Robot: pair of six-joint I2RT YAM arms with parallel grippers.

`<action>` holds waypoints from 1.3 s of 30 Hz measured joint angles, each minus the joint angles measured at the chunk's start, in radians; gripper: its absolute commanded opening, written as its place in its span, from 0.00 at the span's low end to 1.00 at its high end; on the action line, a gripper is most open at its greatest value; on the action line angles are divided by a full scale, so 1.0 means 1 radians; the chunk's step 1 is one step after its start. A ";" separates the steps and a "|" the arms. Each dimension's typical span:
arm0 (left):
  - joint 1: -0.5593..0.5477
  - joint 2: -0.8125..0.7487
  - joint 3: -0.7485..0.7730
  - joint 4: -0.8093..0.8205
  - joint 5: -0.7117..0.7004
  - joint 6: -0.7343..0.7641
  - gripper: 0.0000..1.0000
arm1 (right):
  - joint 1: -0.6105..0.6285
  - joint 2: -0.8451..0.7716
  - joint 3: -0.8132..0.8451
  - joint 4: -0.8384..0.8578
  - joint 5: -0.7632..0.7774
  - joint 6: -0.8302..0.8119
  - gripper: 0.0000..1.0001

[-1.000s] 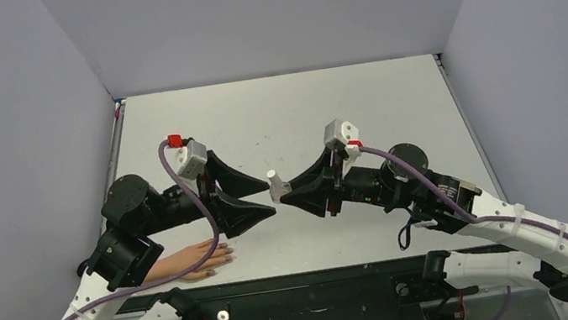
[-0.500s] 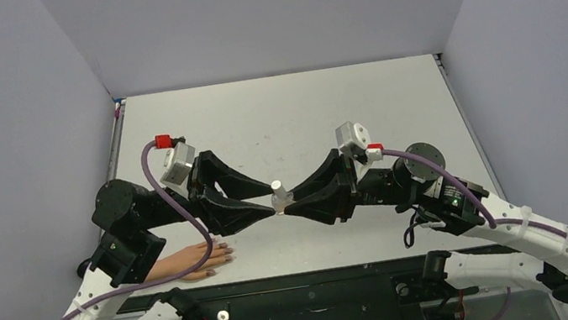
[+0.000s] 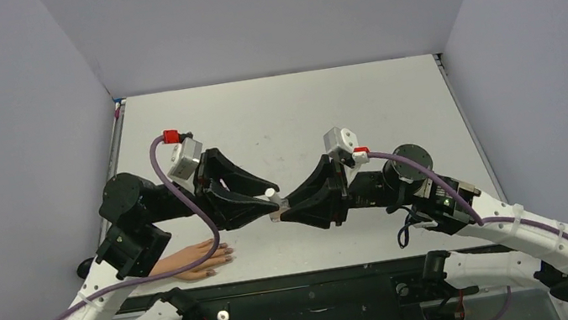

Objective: Paint the nails

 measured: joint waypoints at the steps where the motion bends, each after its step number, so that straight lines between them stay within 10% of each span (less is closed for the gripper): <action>1: 0.000 0.000 0.000 0.002 0.002 -0.001 0.33 | 0.001 0.000 0.000 0.000 0.000 0.000 0.00; 6: 0.000 0.000 -0.002 0.025 0.006 -0.007 0.09 | 0.008 0.002 0.000 0.000 0.000 0.001 0.00; 14: -0.001 -0.009 -0.027 0.057 0.011 -0.022 0.01 | 0.015 0.007 0.000 -0.002 -0.002 0.002 0.00; 39: -0.027 0.023 -0.013 -0.213 -0.394 0.058 0.00 | 0.058 0.076 0.069 -0.219 0.443 -0.080 0.00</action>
